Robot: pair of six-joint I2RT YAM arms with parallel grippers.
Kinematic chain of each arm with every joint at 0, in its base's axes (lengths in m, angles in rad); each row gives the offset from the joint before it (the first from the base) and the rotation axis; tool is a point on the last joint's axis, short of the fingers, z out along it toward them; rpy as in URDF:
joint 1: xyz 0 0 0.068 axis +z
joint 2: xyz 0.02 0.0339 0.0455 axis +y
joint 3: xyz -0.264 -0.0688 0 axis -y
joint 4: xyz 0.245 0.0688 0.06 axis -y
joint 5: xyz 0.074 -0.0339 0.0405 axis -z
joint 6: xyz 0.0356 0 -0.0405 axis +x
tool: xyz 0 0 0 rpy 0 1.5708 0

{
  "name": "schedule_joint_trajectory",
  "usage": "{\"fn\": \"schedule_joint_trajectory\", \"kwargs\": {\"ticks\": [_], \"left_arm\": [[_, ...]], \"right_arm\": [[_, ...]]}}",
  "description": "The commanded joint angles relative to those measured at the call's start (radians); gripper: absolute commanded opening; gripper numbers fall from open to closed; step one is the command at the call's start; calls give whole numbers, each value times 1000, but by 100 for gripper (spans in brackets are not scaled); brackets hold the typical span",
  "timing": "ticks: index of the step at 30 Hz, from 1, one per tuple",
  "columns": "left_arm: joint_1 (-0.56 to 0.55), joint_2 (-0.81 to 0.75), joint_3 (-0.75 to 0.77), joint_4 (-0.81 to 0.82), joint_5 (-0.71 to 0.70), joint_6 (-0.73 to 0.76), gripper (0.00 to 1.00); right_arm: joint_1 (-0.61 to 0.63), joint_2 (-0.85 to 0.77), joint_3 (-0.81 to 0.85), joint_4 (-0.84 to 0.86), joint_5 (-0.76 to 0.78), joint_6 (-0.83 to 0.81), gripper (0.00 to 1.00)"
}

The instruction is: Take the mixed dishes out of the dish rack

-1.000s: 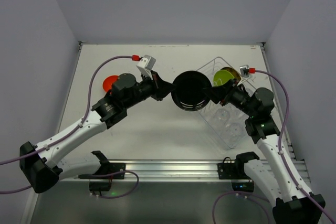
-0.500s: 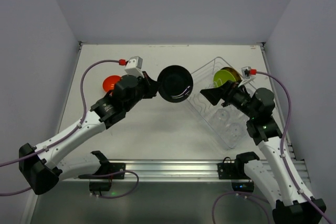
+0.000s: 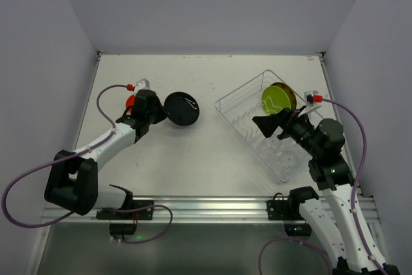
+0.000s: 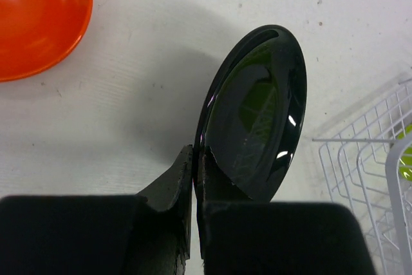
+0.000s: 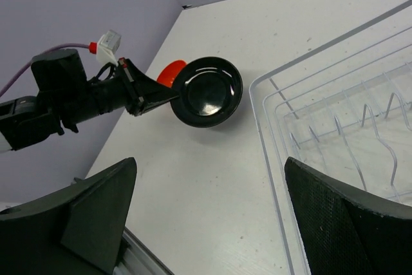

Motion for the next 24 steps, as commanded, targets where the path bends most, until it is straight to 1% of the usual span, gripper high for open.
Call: {"fn": "schedule_joint_trajectory", "kwargs": {"ticks": [1, 7, 12, 13, 15, 16, 18, 19, 20, 23, 24], "left_arm": [[46, 71, 31, 169, 70, -6, 0], [73, 224, 74, 214, 140, -8, 0], [73, 268, 91, 205, 139, -19, 0], [73, 269, 91, 198, 131, -19, 4], [73, 269, 77, 194, 119, -25, 20], [73, 266, 70, 197, 113, -29, 37], [73, 254, 53, 195, 104, -32, 38], [73, 246, 51, 185, 95, -32, 48], [73, 239, 50, 169, 81, -32, 54], [73, 179, 48, 140, 58, -25, 62], [73, 136, 51, 126, 55, -19, 67]], "right_arm": [[1, -20, 5, -29, 30, -33, 99], [1, -39, -11, -53, 30, -51, 99], [1, -19, 27, -104, 65, -82, 99], [1, -16, 31, -109, 72, -86, 99], [3, -8, 41, -115, 82, -88, 99], [1, -3, 44, -116, 90, -88, 99], [1, 6, 58, -116, 116, -97, 99], [1, 24, 64, -118, 128, -100, 99], [1, 36, 74, -119, 136, -105, 99], [1, 105, 109, -126, 176, -129, 99], [1, 127, 123, -127, 197, -134, 99]]}}
